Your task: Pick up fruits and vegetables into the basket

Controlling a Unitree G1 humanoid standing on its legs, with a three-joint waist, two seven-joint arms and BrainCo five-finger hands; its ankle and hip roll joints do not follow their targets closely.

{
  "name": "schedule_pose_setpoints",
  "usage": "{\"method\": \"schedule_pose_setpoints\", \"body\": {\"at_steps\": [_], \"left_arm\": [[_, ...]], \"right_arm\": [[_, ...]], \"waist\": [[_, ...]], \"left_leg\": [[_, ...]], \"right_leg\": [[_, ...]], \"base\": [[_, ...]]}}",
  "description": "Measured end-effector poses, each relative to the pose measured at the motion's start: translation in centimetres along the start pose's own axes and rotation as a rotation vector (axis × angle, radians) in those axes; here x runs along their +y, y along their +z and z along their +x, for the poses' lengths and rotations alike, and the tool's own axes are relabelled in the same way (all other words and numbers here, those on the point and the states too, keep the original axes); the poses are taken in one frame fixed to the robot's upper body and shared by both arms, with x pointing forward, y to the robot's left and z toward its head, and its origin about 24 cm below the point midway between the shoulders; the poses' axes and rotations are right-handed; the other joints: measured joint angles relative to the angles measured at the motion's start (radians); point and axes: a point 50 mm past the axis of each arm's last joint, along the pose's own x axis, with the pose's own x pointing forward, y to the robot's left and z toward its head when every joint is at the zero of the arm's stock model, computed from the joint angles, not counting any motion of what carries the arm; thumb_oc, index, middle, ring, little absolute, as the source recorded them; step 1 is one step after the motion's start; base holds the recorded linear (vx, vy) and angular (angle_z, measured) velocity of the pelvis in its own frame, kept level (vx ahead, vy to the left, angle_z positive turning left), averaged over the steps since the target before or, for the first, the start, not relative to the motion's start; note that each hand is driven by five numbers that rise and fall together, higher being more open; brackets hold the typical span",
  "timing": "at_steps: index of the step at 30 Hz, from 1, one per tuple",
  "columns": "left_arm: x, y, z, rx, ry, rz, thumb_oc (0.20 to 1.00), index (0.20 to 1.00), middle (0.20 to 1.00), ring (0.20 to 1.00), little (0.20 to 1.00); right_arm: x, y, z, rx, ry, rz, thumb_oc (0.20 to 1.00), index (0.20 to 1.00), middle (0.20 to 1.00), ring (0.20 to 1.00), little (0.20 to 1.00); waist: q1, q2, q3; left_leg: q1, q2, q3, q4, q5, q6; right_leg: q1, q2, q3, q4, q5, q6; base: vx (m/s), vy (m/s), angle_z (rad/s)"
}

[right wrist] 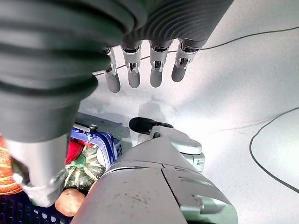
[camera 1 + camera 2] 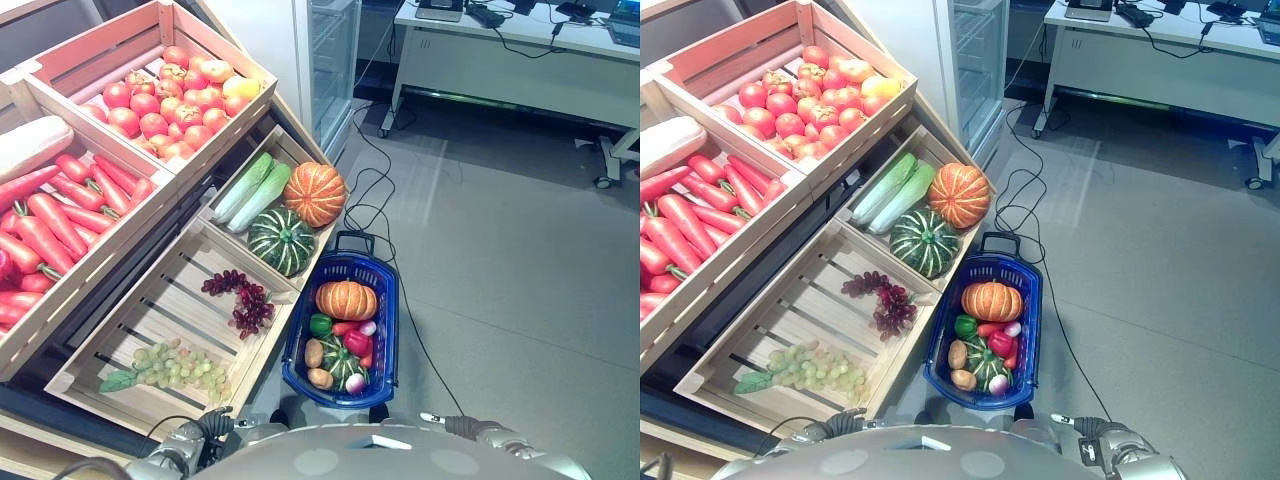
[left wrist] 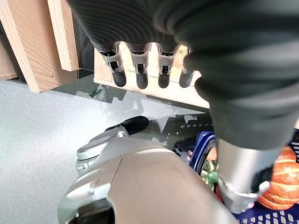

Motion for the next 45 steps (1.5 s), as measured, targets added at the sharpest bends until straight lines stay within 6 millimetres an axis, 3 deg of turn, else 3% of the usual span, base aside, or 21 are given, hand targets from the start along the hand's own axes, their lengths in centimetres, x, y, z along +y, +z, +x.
{"method": "schedule_pose_setpoints", "body": {"at_steps": [7,14,19,24,31,34,38,40,45], "left_arm": [[0.2,0.9,0.0,-0.044,0.025,-0.037,1.000,1.000,1.000,1.000,1.000],[1.1,8.0,-0.2,-0.279,0.052,-0.087,1.000,1.000,1.000,1.000,1.000],[1.5,12.6,-1.2,-0.473,0.039,-0.118,1.000,1.000,1.000,1.000,1.000],[2.3,15.8,-2.5,-0.617,0.015,-0.126,1.000,1.000,1.000,1.000,1.000],[4.6,22.1,-6.3,-0.904,0.051,-0.122,1.000,1.000,1.000,1.000,1.000],[5.6,25.2,-8.7,-1.043,0.107,-0.088,1.000,1.000,1.000,1.000,1.000],[5.9,27.5,-11.1,-1.186,0.167,-0.083,1.000,1.000,1.000,1.000,1.000],[6.2,28.8,-13.0,-1.288,0.212,-0.095,1.000,1.000,1.000,1.000,1.000],[7.3,29.6,-15.0,-1.381,0.296,-0.101,1.000,1.000,1.000,1.000,1.000]], "right_arm": [[-0.2,0.6,0.0,-0.015,-0.006,0.002,1.000,1.000,1.000,1.000,1.000],[-0.8,6.9,-0.7,-0.173,-0.044,0.048,1.000,1.000,1.000,1.000,1.000],[-1.7,9.8,-1.5,-0.255,-0.063,0.092,1.000,1.000,1.000,1.000,1.000],[-2.8,11.8,-2.3,-0.327,-0.086,0.147,1.000,1.000,1.000,1.000,1.000],[-4.0,15.7,-3.9,-0.448,-0.090,0.223,1.000,1.000,1.000,1.000,1.000],[-4.2,18.3,-5.1,-0.515,-0.091,0.253,1.000,1.000,1.000,1.000,1.000],[-4.2,19.0,-5.5,-0.533,-0.089,0.265,1.000,1.000,1.000,1.000,1.000],[-4.5,19.3,-5.8,-0.546,-0.098,0.286,1.000,1.000,1.000,1.000,1.000],[-4.7,19.2,-5.7,-0.542,-0.105,0.290,1.000,1.000,1.000,1.000,1.000]], "waist": [[-0.001,0.012,0.028],[-0.006,0.033,0.233],[-0.009,0.039,0.322],[-0.009,0.040,0.356],[0.001,0.027,0.428],[0.002,0.025,0.463],[0.006,0.024,0.464],[0.028,0.024,0.465],[0.034,0.021,0.467]], "left_leg": [[-0.087,-0.001,0.000,0.003,0.017,0.001],[-0.202,-0.006,-0.002,0.005,0.059,-0.005],[-0.245,-0.006,-0.018,0.005,0.073,-0.006],[-0.271,-0.006,-0.033,0.006,0.074,-0.006],[-0.341,-0.007,-0.061,0.064,0.069,-0.011],[-0.396,-0.009,-0.082,0.119,0.059,-0.011],[-0.445,-0.010,-0.108,0.167,0.055,-0.011],[-0.498,-0.012,-0.110,0.216,0.049,-0.010],[-0.580,-0.024,-0.134,0.286,0.040,-0.004]], "right_leg": [[-0.091,-0.003,0.000,0.000,0.013,-0.001],[-0.205,0.005,0.004,0.005,0.064,-0.012],[-0.243,0.006,-0.003,0.005,0.067,-0.014],[-0.262,0.006,-0.012,0.006,0.068,-0.015],[-0.292,0.005,-0.032,0.018,0.069,-0.018],[-0.330,0.002,-0.037,0.056,0.067,-0.020],[-0.368,0.000,-0.057,0.107,0.052,-0.026],[-0.433,-0.006,-0.054,0.183,0.019,-0.026],[-0.533,-0.023,-0.051,0.314,-0.026,-0.029]], "base": [[-0.12,0.013,-0.01],[-0.13,-0.016,-0.01],[-0.07,-0.035,0.04],[-0.08,-0.051,0.06],[-0.11,-0.040,0.12],[-0.07,-0.019,0.11],[-0.06,0.002,0.17],[-0.03,-0.009,0.02],[-0.01,-0.030,0.12]]}}
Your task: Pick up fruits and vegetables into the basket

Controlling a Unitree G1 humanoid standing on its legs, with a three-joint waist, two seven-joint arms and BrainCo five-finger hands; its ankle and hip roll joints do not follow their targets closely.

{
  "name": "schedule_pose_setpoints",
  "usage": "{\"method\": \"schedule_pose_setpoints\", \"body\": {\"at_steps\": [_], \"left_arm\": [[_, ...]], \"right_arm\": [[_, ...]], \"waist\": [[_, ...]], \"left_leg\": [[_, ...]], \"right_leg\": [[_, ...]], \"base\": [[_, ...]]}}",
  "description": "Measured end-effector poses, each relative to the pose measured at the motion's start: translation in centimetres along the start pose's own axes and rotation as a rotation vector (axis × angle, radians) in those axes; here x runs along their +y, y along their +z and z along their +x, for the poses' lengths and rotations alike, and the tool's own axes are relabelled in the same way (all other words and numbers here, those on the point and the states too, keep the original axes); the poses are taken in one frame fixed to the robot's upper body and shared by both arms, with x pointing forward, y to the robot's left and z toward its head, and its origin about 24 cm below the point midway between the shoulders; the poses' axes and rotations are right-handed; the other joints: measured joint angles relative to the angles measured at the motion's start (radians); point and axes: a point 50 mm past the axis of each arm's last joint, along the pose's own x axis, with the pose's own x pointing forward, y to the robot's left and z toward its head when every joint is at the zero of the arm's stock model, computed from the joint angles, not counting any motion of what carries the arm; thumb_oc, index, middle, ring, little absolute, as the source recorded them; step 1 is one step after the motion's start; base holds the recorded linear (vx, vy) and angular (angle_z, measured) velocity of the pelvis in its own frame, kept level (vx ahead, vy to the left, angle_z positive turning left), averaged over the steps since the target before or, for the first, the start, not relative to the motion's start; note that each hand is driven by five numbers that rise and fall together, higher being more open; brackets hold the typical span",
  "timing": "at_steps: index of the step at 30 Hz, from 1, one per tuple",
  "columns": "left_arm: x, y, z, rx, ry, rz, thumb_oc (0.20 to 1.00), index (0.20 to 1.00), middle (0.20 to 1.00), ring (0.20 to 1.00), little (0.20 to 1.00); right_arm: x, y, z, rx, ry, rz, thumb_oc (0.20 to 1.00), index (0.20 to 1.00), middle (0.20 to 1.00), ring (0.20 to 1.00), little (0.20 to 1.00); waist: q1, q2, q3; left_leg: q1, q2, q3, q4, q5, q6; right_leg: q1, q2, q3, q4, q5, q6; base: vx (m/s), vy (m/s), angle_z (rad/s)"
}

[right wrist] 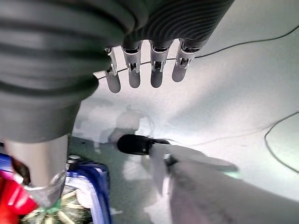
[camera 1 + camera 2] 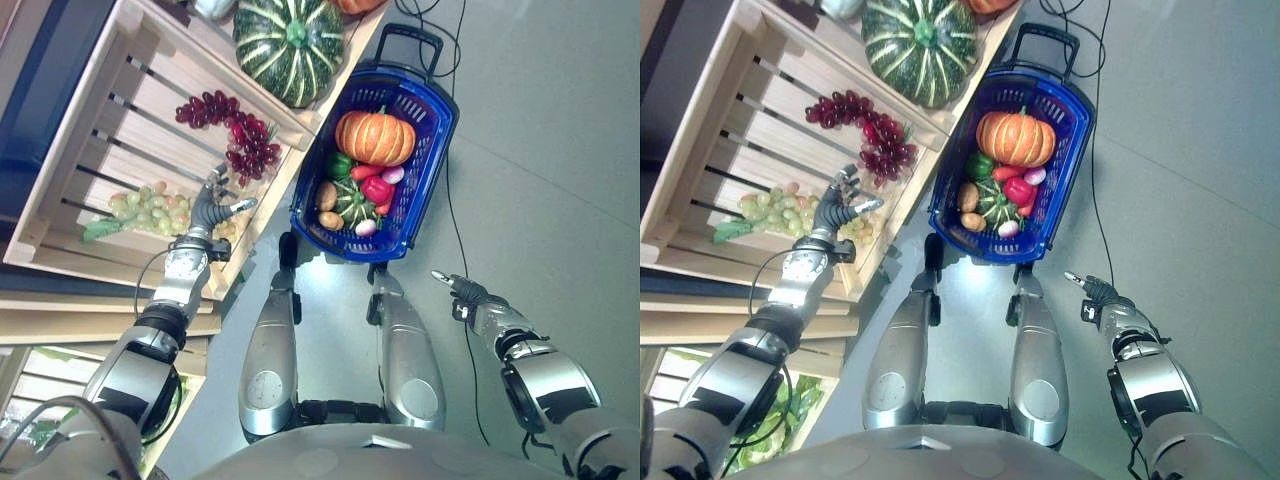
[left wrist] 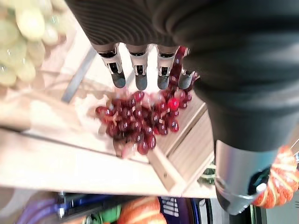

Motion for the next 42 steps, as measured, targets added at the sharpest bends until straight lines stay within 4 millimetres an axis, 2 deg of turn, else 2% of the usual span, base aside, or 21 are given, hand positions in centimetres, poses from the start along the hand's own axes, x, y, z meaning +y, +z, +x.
{"method": "schedule_pose_setpoints", "body": {"at_steps": [4,10,13,16,20,28,33,42], "left_arm": [[1.9,1.4,0.5,-0.051,0.074,0.120,1.000,1.000,1.000,1.000,1.000],[3.8,3.3,1.1,-0.132,0.170,0.357,1.000,1.000,1.000,1.000,1.000],[5.3,4.7,1.8,-0.158,0.240,0.588,1.000,1.000,1.000,1.000,1.000],[6.5,5.0,1.9,-0.157,0.266,0.792,1.000,1.000,1.000,1.000,1.000],[8.0,4.1,1.6,-0.119,0.316,1.054,1.000,1.000,1.000,1.000,1.000],[9.3,1.4,0.5,-0.017,0.278,1.381,1.000,1.000,1.000,1.000,1.000],[9.6,-0.7,-0.5,0.083,0.150,1.500,1.000,1.000,1.000,1.000,1.000],[9.5,-1.9,-0.9,0.169,0.035,1.572,1.000,1.000,1.000,1.000,1.000]], "right_arm": [[-0.1,0.5,0.0,-0.016,-0.002,0.011,1.000,1.000,1.000,1.000,1.000],[-0.2,0.8,0.0,-0.027,-0.001,0.017,1.000,1.000,1.000,1.000,1.000],[-0.2,1.1,0.0,-0.039,0.005,0.016,1.000,1.000,1.000,1.000,1.000],[-0.1,1.6,0.0,-0.050,0.011,0.015,1.000,1.000,1.000,1.000,1.000],[-0.5,2.0,-0.1,-0.060,0.006,0.012,1.000,1.000,1.000,1.000,1.000],[-1.4,2.6,-0.2,-0.075,-0.013,0.006,1.000,1.000,1.000,1.000,1.000],[-1.3,4.2,-0.3,-0.103,0.005,0.003,1.000,1.000,1.000,1.000,1.000],[-1.8,6.2,-0.5,-0.136,-0.010,-0.020,1.000,1.000,1.000,1.000,1.000]], "waist": [[0.015,-0.005,0.006],[0.014,-0.007,0.007],[0.011,-0.008,0.008],[-0.001,-0.008,0.008],[-0.014,-0.007,0.008],[-0.026,-0.007,0.008],[-0.035,-0.007,0.008],[-0.040,-0.002,0.011]], "left_leg": [[-0.055,-0.004,-0.006,0.043,-0.007,-0.008],[-0.090,-0.007,-0.009,0.075,-0.009,-0.007],[-0.111,-0.008,-0.012,0.091,-0.010,-0.008],[-0.123,-0.009,-0.012,0.100,-0.012,-0.009],[-0.138,-0.011,-0.001,0.101,-0.011,-0.007],[-0.138,-0.010,0.008,0.100,-0.015,-0.004],[-0.140,-0.010,0.030,0.100,-0.016,0.001],[-0.161,-0.011,0.041,0.100,-0.016,0.001]], "right_leg": [[-0.063,-0.008,0.003,0.068,-0.015,-0.005],[-0.099,-0.011,0.008,0.099,-0.016,-0.006],[-0.123,-0.012,0.010,0.120,-0.020,-0.008],[-0.135,-0.013,0.013,0.127,-0.020,-0.009],[-0.160,-0.014,0.026,0.136,-0.021,-0.008],[-0.166,-0.013,0.034,0.134,-0.022,-0.008],[-0.184,-0.014,0.055,0.144,-0.023,-0.007],[-0.217,-0.015,0.064,0.156,-0.025,-0.008]], "base": [[-0.01,-0.023,0.03],[0.00,0.000,0.00],[0.00,0.000,0.00],[0.00,0.009,-0.01],[0.00,0.021,-0.06],[0.00,0.009,-0.01],[0.02,0.053,-0.09],[0.00,0.028,-0.02]]}}
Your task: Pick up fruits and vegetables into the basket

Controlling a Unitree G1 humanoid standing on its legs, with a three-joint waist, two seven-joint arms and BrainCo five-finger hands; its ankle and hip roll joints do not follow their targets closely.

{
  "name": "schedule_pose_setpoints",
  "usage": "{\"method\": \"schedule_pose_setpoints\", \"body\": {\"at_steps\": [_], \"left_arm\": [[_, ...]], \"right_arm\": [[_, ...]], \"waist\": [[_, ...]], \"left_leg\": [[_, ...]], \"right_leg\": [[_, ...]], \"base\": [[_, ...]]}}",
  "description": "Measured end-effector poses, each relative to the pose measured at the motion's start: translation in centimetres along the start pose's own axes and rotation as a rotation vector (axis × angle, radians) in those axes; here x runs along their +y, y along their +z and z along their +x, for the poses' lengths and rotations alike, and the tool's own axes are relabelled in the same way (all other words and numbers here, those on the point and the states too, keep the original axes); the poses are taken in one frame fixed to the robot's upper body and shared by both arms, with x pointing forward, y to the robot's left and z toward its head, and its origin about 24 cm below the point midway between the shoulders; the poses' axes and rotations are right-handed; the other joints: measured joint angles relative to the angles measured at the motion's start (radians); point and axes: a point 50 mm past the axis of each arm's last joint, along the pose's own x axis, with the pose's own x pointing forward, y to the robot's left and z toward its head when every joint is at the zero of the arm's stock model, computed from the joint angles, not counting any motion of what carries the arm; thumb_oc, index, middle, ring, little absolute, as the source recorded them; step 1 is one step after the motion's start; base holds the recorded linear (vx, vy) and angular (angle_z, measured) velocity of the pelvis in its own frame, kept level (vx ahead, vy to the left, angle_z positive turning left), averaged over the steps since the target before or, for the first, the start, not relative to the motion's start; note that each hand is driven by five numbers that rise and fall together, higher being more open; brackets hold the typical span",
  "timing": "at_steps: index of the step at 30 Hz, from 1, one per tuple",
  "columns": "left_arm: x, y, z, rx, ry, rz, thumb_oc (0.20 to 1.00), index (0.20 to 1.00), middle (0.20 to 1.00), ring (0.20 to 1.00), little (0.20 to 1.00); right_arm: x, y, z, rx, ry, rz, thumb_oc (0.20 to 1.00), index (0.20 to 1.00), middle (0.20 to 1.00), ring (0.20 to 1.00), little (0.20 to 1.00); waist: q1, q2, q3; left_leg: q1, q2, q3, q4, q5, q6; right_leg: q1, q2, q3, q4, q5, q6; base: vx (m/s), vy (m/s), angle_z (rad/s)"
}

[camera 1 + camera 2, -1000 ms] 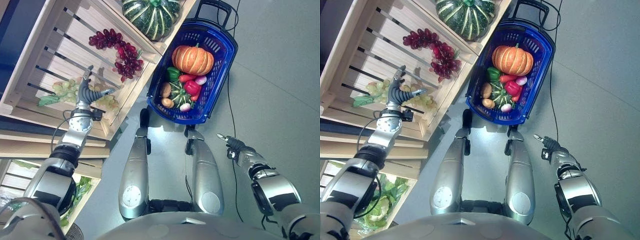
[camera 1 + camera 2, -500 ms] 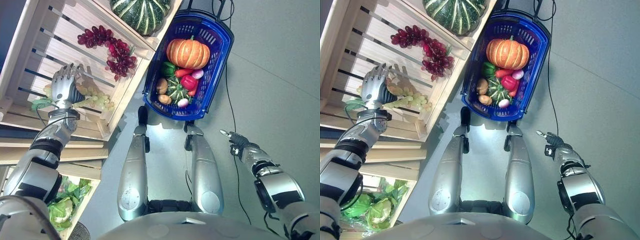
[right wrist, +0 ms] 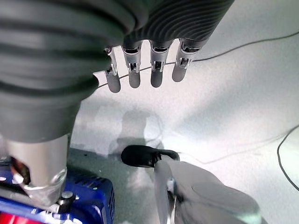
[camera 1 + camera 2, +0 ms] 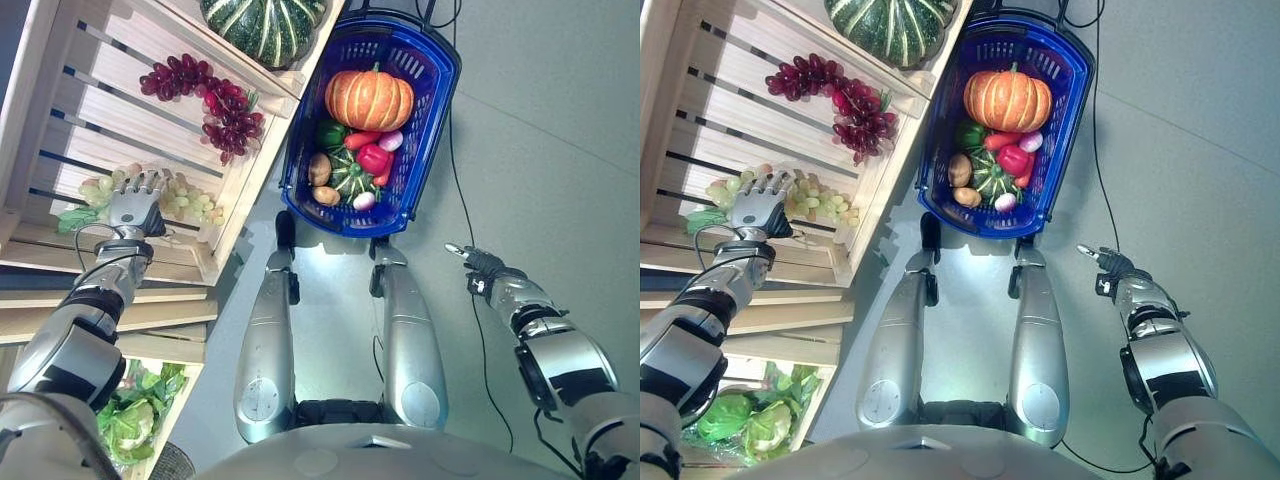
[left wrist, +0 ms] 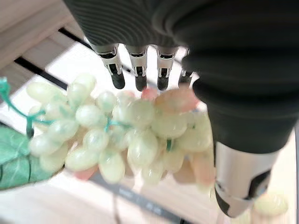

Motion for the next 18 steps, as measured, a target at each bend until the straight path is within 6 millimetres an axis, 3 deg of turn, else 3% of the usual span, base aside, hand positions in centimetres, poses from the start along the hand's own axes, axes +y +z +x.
{"method": "schedule_pose_setpoints", "body": {"at_steps": [18], "left_arm": [[0.20,-0.25,0.63,0.072,-0.071,0.038,1.000,1.000,1.000,1.000,1.000]], "right_arm": [[0.26,0.83,0.03,-0.006,0.006,-0.015,1.000,1.000,1.000,1.000,1.000]], "waist": [[-0.006,0.001,0.001]], "left_leg": [[-0.008,0.005,0.010,-0.001,-0.004,0.000]], "right_leg": [[-0.012,0.006,0.010,-0.003,0.000,0.000]], "base": [[0.00,0.005,-0.01]]}}
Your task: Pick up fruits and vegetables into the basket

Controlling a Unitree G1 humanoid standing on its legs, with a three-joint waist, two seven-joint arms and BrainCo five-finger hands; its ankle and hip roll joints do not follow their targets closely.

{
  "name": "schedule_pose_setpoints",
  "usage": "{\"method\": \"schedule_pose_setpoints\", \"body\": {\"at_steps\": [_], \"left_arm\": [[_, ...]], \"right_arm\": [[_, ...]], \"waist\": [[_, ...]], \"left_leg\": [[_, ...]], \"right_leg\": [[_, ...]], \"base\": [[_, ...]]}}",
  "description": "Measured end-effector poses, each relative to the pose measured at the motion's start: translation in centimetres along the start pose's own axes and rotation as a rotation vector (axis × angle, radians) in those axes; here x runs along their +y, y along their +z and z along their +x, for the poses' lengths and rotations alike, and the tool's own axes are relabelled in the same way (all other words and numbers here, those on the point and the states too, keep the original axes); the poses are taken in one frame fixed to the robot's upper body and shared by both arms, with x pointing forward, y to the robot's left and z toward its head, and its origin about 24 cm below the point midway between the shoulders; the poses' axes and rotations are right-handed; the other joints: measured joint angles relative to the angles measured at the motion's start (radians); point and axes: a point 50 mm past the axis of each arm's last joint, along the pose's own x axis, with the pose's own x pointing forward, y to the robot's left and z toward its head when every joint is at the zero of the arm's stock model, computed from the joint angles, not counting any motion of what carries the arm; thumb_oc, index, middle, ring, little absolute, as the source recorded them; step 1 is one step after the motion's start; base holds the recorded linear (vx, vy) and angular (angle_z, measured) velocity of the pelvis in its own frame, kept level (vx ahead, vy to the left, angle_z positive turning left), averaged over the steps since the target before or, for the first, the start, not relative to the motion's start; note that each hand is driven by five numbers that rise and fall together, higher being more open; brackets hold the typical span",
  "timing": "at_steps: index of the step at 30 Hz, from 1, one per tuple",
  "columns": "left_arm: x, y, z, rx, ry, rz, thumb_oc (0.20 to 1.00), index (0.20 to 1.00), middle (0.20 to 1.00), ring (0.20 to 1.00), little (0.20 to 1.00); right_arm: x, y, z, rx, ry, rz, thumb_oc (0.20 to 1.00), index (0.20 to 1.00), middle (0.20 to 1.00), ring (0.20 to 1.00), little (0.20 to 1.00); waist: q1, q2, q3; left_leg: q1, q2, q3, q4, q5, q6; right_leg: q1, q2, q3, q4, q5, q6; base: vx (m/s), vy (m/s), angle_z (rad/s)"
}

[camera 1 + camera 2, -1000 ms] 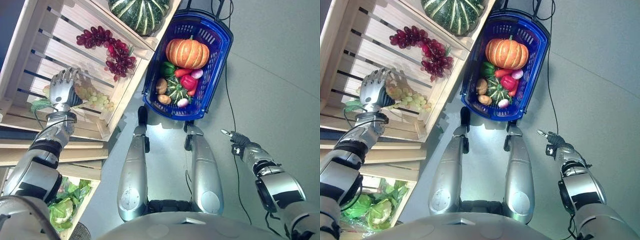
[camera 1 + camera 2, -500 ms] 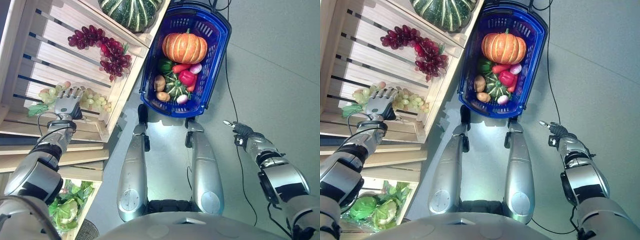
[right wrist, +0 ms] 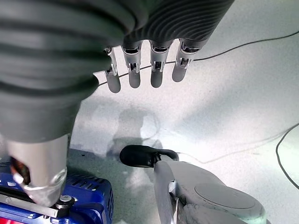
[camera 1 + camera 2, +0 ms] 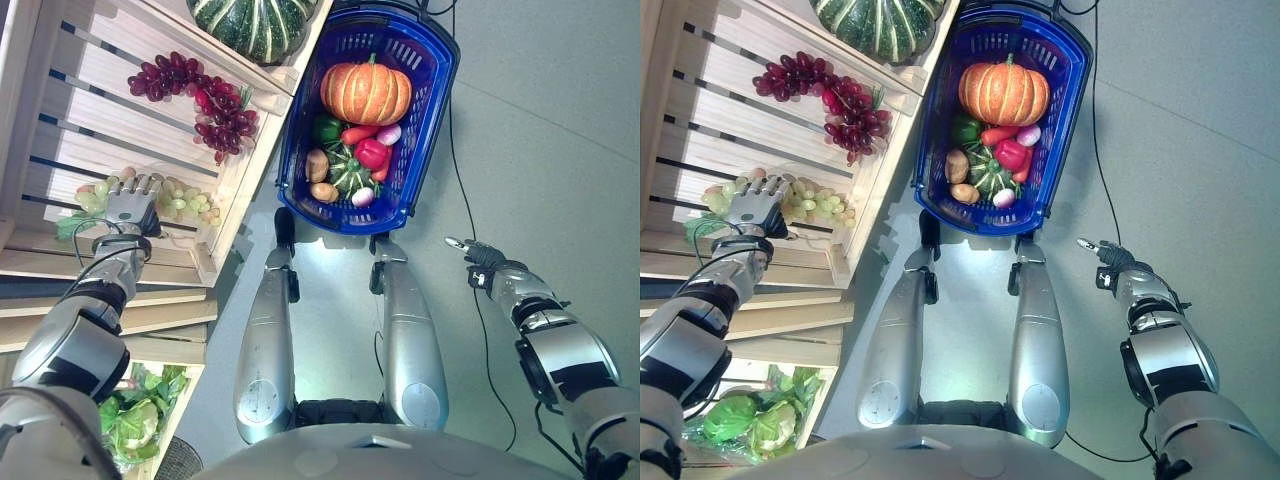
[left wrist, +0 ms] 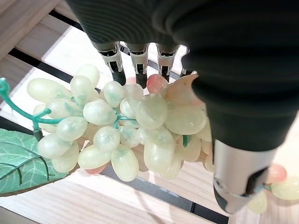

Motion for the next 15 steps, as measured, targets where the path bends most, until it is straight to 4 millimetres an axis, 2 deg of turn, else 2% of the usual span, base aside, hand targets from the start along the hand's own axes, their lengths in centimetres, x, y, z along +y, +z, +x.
{"method": "schedule_pose_setpoints", "body": {"at_steps": [15], "left_arm": [[-0.04,0.07,-0.06,0.053,0.061,0.068,1.000,1.000,1.000,1.000,1.000]], "right_arm": [[0.02,0.11,0.00,-0.003,0.000,0.001,1.000,1.000,1.000,1.000,1.000]], "waist": [[0.000,0.000,0.000]], "left_leg": [[-0.007,0.002,-0.003,0.000,-0.001,-0.001]], "right_leg": [[-0.005,0.002,-0.003,-0.002,0.000,0.000]], "base": [[0.00,0.000,0.00]]}}
